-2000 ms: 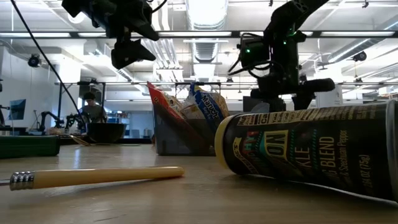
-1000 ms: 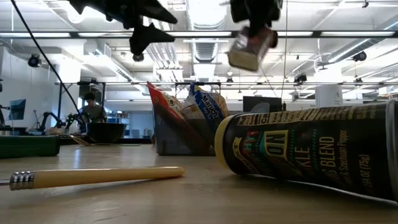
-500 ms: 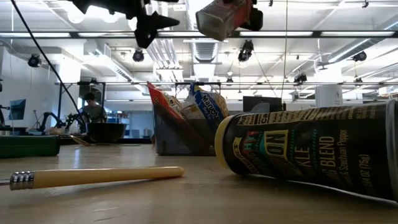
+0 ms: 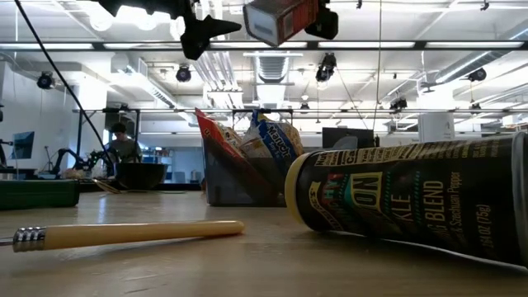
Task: Pick & Place Food Item
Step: Put the red spice can into the left grey bin
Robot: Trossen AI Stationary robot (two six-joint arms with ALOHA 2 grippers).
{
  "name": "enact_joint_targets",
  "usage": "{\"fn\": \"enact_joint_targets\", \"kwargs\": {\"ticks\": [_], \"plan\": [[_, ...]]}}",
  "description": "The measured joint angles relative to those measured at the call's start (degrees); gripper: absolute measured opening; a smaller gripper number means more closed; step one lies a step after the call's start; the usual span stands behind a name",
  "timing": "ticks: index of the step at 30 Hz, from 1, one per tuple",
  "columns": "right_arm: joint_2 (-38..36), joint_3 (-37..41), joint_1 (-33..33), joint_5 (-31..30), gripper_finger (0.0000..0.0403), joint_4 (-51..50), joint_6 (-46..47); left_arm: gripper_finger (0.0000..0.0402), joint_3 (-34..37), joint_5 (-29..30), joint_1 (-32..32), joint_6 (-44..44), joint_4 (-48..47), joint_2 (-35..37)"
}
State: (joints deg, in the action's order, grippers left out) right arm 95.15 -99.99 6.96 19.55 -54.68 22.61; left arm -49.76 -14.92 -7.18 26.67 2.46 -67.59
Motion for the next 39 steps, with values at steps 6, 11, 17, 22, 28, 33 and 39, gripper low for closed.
{"fn": "enact_joint_targets", "kwargs": {"ticks": [6,11,17,22,28,33,39], "plan": [[2.06,0.02,-0.26,0.83,0.0212,2.93,0.20,0.0361,-1.10,-0.88,0.27,0.92,0.07,-1.75],[2.17,0.02,-0.33,3.05,0.0212,6.35,1.01,0.0366,-2.17,-4.46,0.83,0.84,-0.04,-4.57],[2.22,0.02,-0.74,3.69,0.0212,7.34,0.96,0.0366,-2.14,-6.50,0.81,0.25,0.08,-6.36],[2.52,0.02,-1.76,4.50,0.0212,9.08,0.93,0.0347,-2.14,-7.98,0.83,0.18,0.36,-6.56],[2.52,0.02,-2.04,4.38,0.0212,10.34,0.76,0.0246,-2.14,-10.75,0.90,0.22,1.36,-6.57],[2.61,0.09,-1.99,4.08,0.0212,10.21,1.84,0.0196,-2.14,-10.84,0.87,0.55,1.01,-6.67],[2.61,0.09,-1.99,4.22,0.0222,10.47,1.93,0.0196,-2.14,-11.19,0.87,0.81,1.16,-6.67]]}}
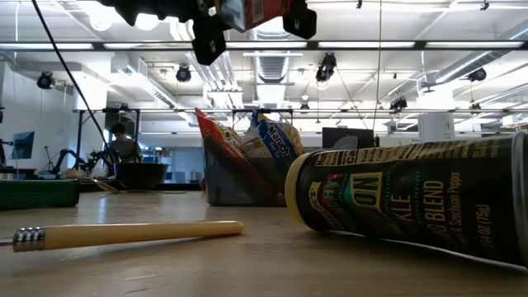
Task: Pick & Place Food Item
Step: Put the red spice can into the left grey bin
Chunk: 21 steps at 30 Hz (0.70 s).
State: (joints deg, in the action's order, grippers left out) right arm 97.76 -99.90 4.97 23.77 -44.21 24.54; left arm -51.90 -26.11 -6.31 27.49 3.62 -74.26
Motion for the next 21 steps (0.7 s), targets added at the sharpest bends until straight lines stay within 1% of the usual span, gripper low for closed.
{"fn": "enact_joint_targets", "kwargs": {"ticks": [2,5,7,9,12,14,17,21], "plan": [[0.00,-0.01,-0.09,0.73,0.0249,0.82,-0.32,0.0196,0.00,-1.13,0.00,0.00,0.06,0.00],[-0.20,-0.04,-0.24,0.96,0.0292,0.94,0.01,0.0196,0.03,-1.20,0.07,0.09,0.01,0.00],[-0.28,-0.06,-0.20,0.93,0.0312,0.92,0.86,0.0196,0.04,-1.08,0.04,1.21,-0.09,0.01],[-0.63,-0.04,-0.09,0.61,0.0326,0.91,1.51,0.0196,0.06,-0.79,-0.04,1.83,-0.17,0.17],[-1.85,-0.06,-0.13,-0.43,0.0333,1.70,2.78,0.0196,0.07,-0.69,-0.04,1.50,-0.12,1.05],[-3.15,-0.09,-0.18,-2.92,0.0334,2.11,3.75,0.0196,0.07,-0.28,0.00,1.31,-0.15,1.85],[-5.47,-0.09,-0.13,-8.10,0.0335,2.61,4.45,0.0196,0.07,1.99,-0.03,1.02,-0.17,3.17],[-9.47,-0.09,-0.38,-18.27,0.0336,3.63,6.25,0.0196,0.07,5.97,-0.04,-0.01,1.75,5.48]]}}
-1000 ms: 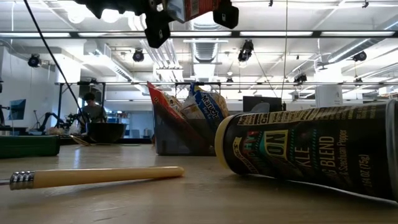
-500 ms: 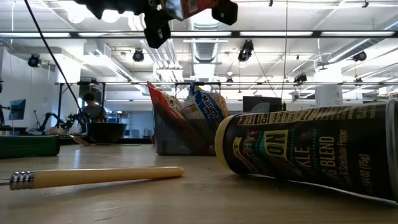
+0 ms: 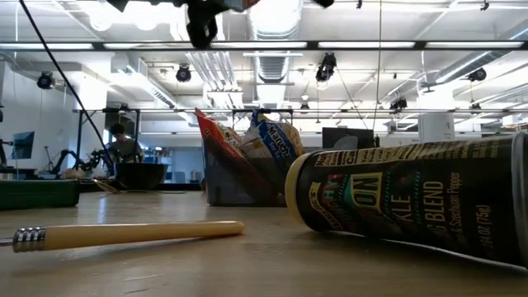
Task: Pick & Place Food Item
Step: Put the red spice can into the left grey bin
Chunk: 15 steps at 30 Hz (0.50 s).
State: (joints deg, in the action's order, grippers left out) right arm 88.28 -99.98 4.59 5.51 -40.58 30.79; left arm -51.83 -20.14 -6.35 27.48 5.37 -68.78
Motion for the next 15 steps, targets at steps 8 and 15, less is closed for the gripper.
{"fn": "enact_joint_targets", "kwargs": {"ticks": [8,15], "plan": [[-2.93,-0.04,-4.97,-14.97,0.0336,9.21,1.72,0.0196,0.04,6.68,0.00,0.92,18.49,0.95],[-1.97,-0.04,-7.65,-19.85,0.0337,20.42,-1.23,0.0196,-1.07,11.34,-0.02,1.50,24.24,0.88]]}}
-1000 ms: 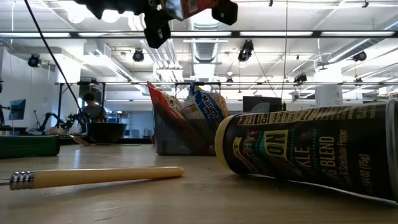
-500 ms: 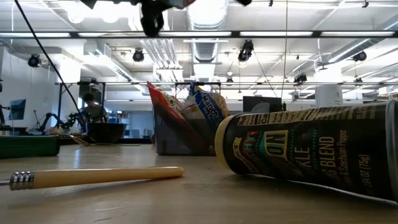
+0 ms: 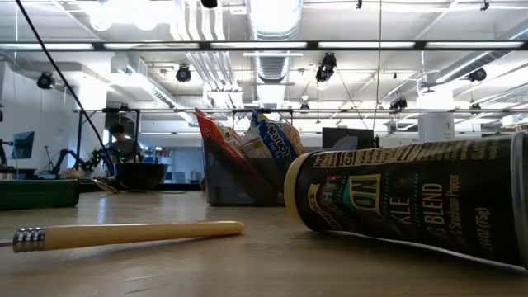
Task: Pick & Place Food Item
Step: Put the red spice can into the left grey bin
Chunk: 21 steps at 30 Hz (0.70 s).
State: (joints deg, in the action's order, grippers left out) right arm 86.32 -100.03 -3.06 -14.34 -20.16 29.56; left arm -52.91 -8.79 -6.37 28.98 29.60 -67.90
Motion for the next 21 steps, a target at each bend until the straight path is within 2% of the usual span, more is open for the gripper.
{"fn": "enact_joint_targets", "kwargs": {"ticks": [4,6,13,18,21], "plan": [[-0.06,0.07,-1.15,-6.38,0.0337,1.09,-1.97,0.0196,-1.48,0.89,0.00,-0.42,0.87,-0.19],[-0.08,0.07,-1.30,-7.68,0.0337,1.55,-3.02,0.0196,-2.25,0.89,-0.07,-0.78,1.30,-0.19],[1.12,0.02,-1.34,-7.77,0.0337,3.89,-3.40,0.0196,-4.29,0.55,-0.11,-2.35,1.22,-0.39],[3.33,0.07,-1.32,-4.01,0.0337,7.61,-3.82,0.0196,-4.52,0.39,-0.11,-3.07,0.92,-0.48],[4.13,0.07,-1.34,-3.81,0.0337,8.42,-4.23,0.0196,-4.52,0.00,-0.11,-3.09,1.05,-0.52]]}}
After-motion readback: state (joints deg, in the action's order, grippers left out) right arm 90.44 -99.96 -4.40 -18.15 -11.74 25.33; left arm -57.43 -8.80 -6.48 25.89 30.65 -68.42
